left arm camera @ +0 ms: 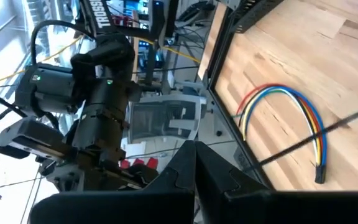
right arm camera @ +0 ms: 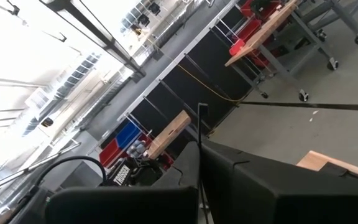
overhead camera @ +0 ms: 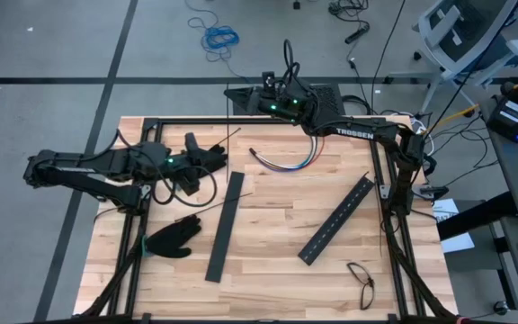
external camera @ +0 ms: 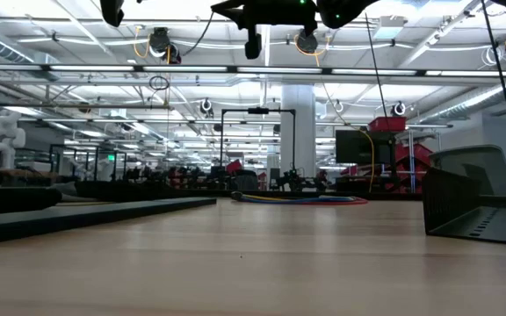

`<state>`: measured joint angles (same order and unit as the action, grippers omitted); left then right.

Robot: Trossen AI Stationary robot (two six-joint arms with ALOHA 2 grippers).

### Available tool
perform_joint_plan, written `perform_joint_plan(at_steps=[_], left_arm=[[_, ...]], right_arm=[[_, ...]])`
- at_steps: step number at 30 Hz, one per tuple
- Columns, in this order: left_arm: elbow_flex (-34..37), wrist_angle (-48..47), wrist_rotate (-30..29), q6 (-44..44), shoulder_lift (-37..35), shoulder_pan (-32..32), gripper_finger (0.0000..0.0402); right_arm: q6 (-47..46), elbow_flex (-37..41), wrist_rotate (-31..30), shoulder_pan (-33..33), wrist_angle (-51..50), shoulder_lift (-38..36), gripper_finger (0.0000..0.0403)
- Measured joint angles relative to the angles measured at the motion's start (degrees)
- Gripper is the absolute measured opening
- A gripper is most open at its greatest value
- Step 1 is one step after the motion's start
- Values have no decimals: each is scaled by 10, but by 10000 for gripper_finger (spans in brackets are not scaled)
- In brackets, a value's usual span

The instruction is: Ziptie cables

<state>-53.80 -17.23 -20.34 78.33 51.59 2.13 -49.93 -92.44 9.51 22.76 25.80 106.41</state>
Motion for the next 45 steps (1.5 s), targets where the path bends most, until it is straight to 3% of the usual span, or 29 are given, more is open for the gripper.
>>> perform_joint_plan(at_steps=[5, 10, 13, 15, 18, 27, 37, 45], left_arm=[[0, -18, -4, -3, 0, -3, 38], [0, -52, -8, -74, 3, -3, 98], [0, -63, -8, -66, 7, -3, 131], [0, -61, -10, -15, 15, -5, 143], [0, -62, -23, 62, 34, -17, 148], [1, -74, -26, 106, 88, -48, 148], [1, -5, -32, 159, 88, -37, 143], [1, -25, -51, 152, 62, -35, 132]], right_arm=[[0, 0, 11, 0, -1, 0, 0], [0, 0, 14, 0, -3, 0, 0], [7, 0, 14, 0, -4, 0, 0], [10, 0, 14, 0, -3, 0, 0], [10, 0, 14, 0, -3, 0, 0], [-2, 0, 29, -2, -4, 0, 0], [-24, 0, 29, -4, 0, 0, 0], [-34, 0, 26, 0, 23, -1, 0]])
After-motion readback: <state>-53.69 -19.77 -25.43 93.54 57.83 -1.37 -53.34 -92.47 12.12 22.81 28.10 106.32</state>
